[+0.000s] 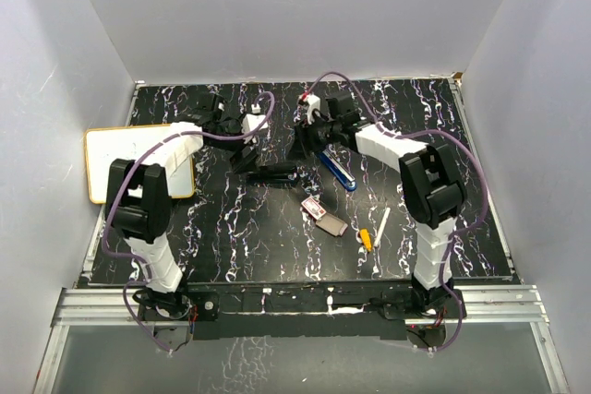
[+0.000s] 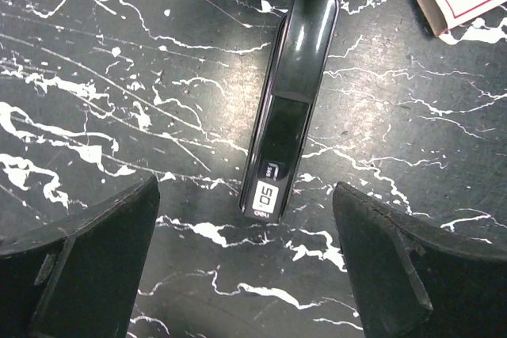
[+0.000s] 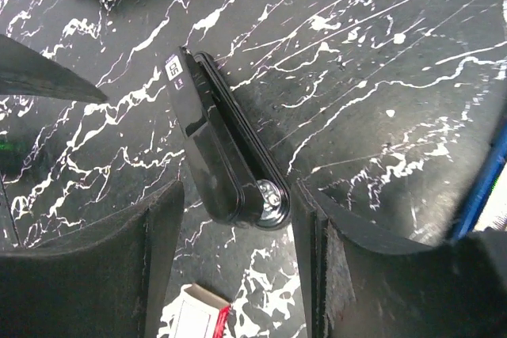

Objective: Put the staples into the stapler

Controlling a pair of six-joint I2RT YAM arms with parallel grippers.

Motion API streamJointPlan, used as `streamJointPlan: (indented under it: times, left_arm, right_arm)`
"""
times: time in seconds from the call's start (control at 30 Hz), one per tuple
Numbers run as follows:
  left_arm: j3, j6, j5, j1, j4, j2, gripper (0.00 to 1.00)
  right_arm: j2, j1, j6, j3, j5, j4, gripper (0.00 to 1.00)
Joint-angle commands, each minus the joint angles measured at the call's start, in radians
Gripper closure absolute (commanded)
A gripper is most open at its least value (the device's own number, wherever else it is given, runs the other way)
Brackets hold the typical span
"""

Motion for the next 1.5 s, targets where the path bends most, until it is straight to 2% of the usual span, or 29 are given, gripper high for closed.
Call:
streamJointPlan:
  times: [0.0,0.1,0.2,0.3,0.43,0.67,0.87,1.0,1.23,1.47]
  left_arm:
    - [-0.050,-0.086,0.040,0.013,0.037,-0.098,0.13]
    - [-0.086,-0.114,0.048,0.015,0.063,-0.147,0.14]
    - [-0.129,-0.135,0.062,0.015,0.093,-0.199,0.14]
    - [-0.147,-0.173,0.042,0.015,0.117,-0.219,0.14]
    - [-0.172,-0.226,0.012,0.015,0.176,-0.230,0.14]
    - [-0.169,-0.274,-0.031,0.015,0.229,-0.228,0.14]
    - [-0.203,-0.295,-0.054,0.015,0.269,-0.253,0.14]
    - [-0.203,-0.299,-0.072,0.015,0.284,-0.246,0.14]
    - [-0.184,-0.371,-0.087,0.014,0.363,-0.230,0.14]
    - [-0.176,-0.600,-0.125,0.013,0.524,-0.173,0.13]
  right_arm:
    - [0.063,0.021,0.021,0.057,-0.010,0.042,0.43]
    - [0.101,0.024,0.020,0.056,0.015,0.040,0.47]
    - [0.146,0.027,0.012,0.067,0.032,0.018,0.58]
    - [0.161,0.031,-0.019,0.028,0.053,0.016,0.64]
    - [0.154,0.047,-0.047,-0.079,0.100,0.063,0.66]
    - [0.114,0.048,-0.111,-0.115,0.160,0.099,0.67]
    - [0.060,0.051,-0.100,-0.277,0.176,0.222,0.68]
    - [0.001,0.048,-0.101,-0.283,0.205,0.281,0.66]
    - [-0.082,0.030,-0.150,-0.110,0.206,0.173,0.57]
    - [-0.198,-0.013,-0.268,-0.119,0.400,-0.079,0.43]
